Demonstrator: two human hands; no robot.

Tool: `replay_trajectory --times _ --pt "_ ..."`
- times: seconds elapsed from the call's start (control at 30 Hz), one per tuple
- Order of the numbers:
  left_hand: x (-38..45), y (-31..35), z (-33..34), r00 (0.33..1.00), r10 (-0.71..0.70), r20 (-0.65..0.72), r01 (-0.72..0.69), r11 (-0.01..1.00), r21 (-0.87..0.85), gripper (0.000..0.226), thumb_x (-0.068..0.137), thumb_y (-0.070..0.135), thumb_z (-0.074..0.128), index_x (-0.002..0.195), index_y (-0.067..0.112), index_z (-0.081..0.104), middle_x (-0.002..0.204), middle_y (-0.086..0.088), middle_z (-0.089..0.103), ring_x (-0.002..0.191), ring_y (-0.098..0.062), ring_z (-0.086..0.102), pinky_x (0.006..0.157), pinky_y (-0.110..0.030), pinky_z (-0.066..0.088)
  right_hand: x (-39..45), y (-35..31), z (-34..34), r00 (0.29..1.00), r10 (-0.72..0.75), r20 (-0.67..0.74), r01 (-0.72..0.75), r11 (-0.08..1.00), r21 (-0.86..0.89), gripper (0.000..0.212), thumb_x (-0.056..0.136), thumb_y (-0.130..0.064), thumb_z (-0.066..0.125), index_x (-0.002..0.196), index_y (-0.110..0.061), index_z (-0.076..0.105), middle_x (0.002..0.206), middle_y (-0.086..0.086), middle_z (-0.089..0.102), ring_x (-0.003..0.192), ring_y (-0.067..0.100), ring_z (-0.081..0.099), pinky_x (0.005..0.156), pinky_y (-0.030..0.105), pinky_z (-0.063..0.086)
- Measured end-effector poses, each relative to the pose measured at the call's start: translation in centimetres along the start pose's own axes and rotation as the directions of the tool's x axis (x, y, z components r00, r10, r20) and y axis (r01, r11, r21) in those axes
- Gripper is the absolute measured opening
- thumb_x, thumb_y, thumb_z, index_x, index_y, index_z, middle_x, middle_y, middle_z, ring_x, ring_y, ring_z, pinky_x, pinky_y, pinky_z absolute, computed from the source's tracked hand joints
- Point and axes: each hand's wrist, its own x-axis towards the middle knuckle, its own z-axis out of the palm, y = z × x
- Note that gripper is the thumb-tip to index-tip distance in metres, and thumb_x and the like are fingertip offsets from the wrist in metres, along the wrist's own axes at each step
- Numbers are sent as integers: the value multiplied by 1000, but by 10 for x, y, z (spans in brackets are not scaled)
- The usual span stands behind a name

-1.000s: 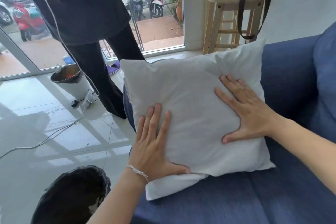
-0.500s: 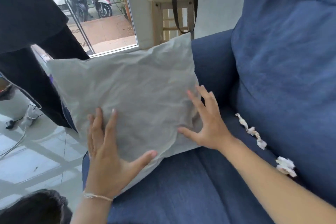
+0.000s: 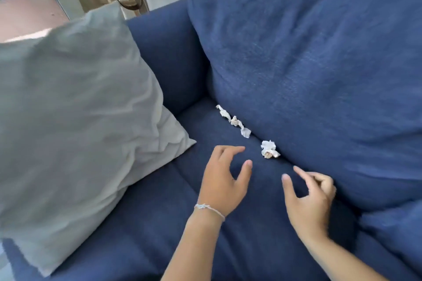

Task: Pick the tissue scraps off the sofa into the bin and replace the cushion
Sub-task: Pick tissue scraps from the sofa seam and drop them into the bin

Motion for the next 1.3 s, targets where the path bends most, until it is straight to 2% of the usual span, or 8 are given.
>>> replay_trajectory --times 0.1,0.3,0.63,0.77,0.9,1.07,1.17,1.3 --pt "6 -12 24 994 -80 75 83 996 -31 30 93 39 63 122 32 63 116 19 56 109 5 54 91 -6 39 13 -14 17 989 151 -9 -150 988 29 42 80 -32 84 119 -16 75 113 5 44 114 28 47 111 49 37" --pt "15 -30 27 990 -143 16 144 987 -75 28 94 34 62 122 35 64 116 19 59 109 1 58 89 -15 48 26 -32 61 963 266 -39 -262 961 83 45 73 -55 82 108 -27 78 117 -5 37 120 19 44 110 31 20" --pt "75 -36 37 991 -116 -65 124 984 132 33 93 30 68 125 23 68 118 4 56 110 -10 55 97 -22 45 26 -24 95 979 141 -149 -149 988 -44 23 75 -42 86 81 -21 80 110 6 48 104 27 53 96 34 25" --pt "85 -42 48 996 -38 -76 58 956 287 36 86 34 75 120 25 72 121 -3 54 109 -23 54 89 -31 48 22 -21 92 994 55 -95 -63 995 -83 33 72 -49 72 84 -19 78 109 10 49 107 31 52 96 45 32" --pt "90 -49 57 997 -8 -77 36 928 370 36 79 39 80 114 31 75 126 -6 53 107 -27 54 81 -42 52 19 -17 97 995 35 -89 -46 991 -123 26 78 -29 61 84 -9 76 104 14 55 101 36 52 94 48 33" --pt "97 -50 68 989 -44 -143 97 917 388 18 81 36 78 99 35 79 121 -6 57 103 -31 56 73 -46 52 18 -14 103 992 -7 -123 -15 984 -176 30 90 -32 56 88 -9 76 102 13 57 96 34 51 90 48 35" --pt "93 -55 69 977 -41 -208 108 939 325 7 85 34 76 90 33 81 119 -3 57 93 -23 56 67 -41 52 17 -9 106 990 -51 -134 23 979 -202 22 91 -29 60 86 -14 76 99 9 56 95 32 49 87 45 33" --pt "86 -65 60 924 -85 -372 114 992 56 7 84 20 80 85 27 81 116 -3 52 76 -10 51 71 -17 47 19 -5 113 983 -138 -125 104 964 -244 15 91 -28 64 90 -22 78 97 3 56 93 30 48 84 43 31"
